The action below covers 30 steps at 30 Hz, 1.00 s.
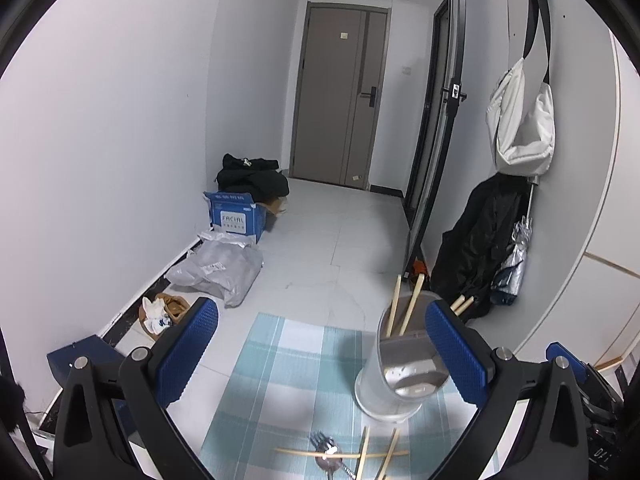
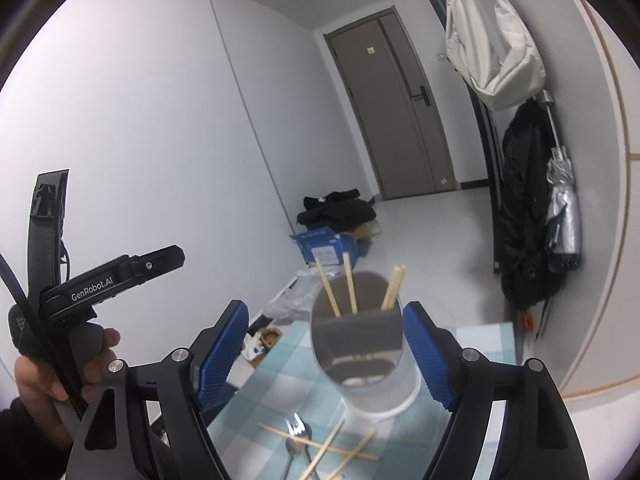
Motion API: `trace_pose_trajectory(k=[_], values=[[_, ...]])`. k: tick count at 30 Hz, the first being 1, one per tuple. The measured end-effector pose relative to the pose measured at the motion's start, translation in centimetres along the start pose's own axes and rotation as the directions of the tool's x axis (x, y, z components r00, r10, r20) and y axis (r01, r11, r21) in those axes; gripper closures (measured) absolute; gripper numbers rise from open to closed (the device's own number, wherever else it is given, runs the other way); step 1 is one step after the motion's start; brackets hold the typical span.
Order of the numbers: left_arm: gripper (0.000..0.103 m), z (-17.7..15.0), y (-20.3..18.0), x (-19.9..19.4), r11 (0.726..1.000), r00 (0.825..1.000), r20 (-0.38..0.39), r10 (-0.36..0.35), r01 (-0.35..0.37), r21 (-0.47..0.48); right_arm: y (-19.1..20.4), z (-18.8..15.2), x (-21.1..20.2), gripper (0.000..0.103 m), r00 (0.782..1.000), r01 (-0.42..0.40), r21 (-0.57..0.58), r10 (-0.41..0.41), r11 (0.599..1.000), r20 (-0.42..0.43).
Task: Organize utensils
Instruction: 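Open both grippers to release the chopsticks into the holder, then move both grippers down toward the loose chopsticks beside the forks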
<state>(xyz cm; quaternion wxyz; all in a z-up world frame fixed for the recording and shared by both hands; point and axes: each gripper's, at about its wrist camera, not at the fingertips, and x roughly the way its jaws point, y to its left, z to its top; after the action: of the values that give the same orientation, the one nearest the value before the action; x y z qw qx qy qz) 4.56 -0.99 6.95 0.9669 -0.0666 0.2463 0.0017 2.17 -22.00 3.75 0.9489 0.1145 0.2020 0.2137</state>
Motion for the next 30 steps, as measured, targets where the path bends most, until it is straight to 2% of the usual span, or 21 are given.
trace_pose_trajectory(k=[5,9,16,20,23,26,28,30], values=[[0.001,-1.9,0.5,0.2,1.0,1.0,-0.007,0.012,-0.012,0.015,0.3,-2.1,0.2,0.021,0.999,0.011,0.009,-0.011,1.0,-0.047],[0.001,-3.4,1.3,1.1,1.0,0.999,-0.049,0.016,-0.016,0.01,0.3,-3.9,0.8,0.021,0.994,0.028,0.022,-0.026,0.999,-0.107],[0.001,-5.8,2.9,2.3,1.0,0.996,-0.09,0.004,-0.006,-0.026,-0.2,-6.7,2.7,0.021,0.97,0.055,0.059,-0.04,0.997,-0.241],[0.001,-6.5,3.9,3.2,0.999,0.991,-0.131,0.014,-0.021,-0.049,-0.5,-8.4,4.4,0.021,0.94,0.081,0.065,-0.054,0.995,-0.338],[0.001,-6.4,4.8,3.7,0.996,0.988,-0.156,-0.001,-0.013,-0.09,-0.9,-10.0,5.5,0.022,0.909,0.103,0.081,-0.061,0.991,-0.412],[0.001,-6.4,5.4,4.0,0.994,0.984,-0.178,0.0,-0.02,-0.111,-1.2,-12.0,6.5,0.035,0.866,0.116,0.115,-0.044,0.987,-0.499],[0.001,-6.5,5.9,4.2,0.991,0.98,-0.198,-0.012,-0.014,-0.13,-1.3,-13.5,7.2,0.04,0.825,0.119,0.144,-0.017,0.982,-0.565],[0.001,-6.5,6.2,4.4,0.989,0.977,-0.21,-0.014,-0.018,-0.149,-1.4,-14.8,7.8,0.05,0.794,0.132,0.154,-0.011,0.979,-0.608]])
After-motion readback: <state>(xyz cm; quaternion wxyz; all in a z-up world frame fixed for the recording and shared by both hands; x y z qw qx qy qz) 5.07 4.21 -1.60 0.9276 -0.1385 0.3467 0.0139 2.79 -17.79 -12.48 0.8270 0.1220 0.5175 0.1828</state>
